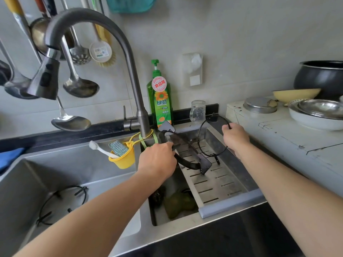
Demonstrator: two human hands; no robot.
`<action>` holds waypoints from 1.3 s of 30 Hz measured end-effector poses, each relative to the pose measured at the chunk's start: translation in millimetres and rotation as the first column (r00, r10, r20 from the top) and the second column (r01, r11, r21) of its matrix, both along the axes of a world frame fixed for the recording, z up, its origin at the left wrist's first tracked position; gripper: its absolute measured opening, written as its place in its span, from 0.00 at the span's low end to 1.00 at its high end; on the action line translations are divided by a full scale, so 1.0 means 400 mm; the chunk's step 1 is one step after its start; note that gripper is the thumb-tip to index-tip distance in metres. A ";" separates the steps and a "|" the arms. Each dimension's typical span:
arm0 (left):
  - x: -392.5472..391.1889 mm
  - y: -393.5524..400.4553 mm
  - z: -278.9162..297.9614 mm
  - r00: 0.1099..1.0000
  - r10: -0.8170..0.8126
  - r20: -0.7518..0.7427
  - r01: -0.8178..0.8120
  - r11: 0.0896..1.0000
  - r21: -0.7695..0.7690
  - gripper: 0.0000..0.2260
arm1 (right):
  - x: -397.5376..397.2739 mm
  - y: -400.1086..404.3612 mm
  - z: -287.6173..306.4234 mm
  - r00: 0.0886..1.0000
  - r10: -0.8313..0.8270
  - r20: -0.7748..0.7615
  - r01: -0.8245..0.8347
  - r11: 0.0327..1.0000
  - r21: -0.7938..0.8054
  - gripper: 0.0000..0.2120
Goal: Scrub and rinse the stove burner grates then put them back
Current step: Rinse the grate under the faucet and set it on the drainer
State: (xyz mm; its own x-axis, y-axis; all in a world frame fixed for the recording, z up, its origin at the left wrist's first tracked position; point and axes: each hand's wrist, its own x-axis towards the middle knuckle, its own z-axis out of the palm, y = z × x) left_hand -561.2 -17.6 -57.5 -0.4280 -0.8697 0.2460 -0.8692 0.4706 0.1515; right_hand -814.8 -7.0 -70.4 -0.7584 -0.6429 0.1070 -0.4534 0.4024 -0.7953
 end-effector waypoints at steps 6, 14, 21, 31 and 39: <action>-0.009 0.006 0.015 1.000 -0.007 0.006 0.007 0.999 -0.046 0.08 | -0.014 0.014 0.026 0.968 -0.020 -0.249 0.122 0.909 0.399 0.19; 0.000 0.010 0.003 1.000 0.003 -0.013 -0.003 1.000 -0.027 0.10 | -0.012 0.038 0.009 0.924 0.143 -0.356 0.110 0.791 0.602 0.22; -0.004 0.016 -0.013 0.999 0.000 -0.049 0.005 0.994 0.108 0.14 | 0.011 0.049 0.018 0.928 0.190 -0.320 0.070 0.754 0.653 0.24; 0.022 0.022 0.001 0.994 0.006 -0.112 0.029 0.950 0.312 0.28 | 0.047 0.075 0.045 0.901 0.204 -0.382 0.050 0.827 0.560 0.29; 0.282 0.062 0.032 0.981 0.183 -0.060 -0.160 0.947 0.278 0.03 | 0.426 0.128 0.163 0.815 0.459 -0.353 -0.424 0.889 0.175 0.06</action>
State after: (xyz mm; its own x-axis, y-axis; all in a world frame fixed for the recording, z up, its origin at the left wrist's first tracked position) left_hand -448.4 7.1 -44.5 -0.2546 -0.9668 0.0202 -0.9116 0.2470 0.3286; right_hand -644.6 44.0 -5.1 -0.3035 -0.9184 0.2539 -0.8537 0.1437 -0.5006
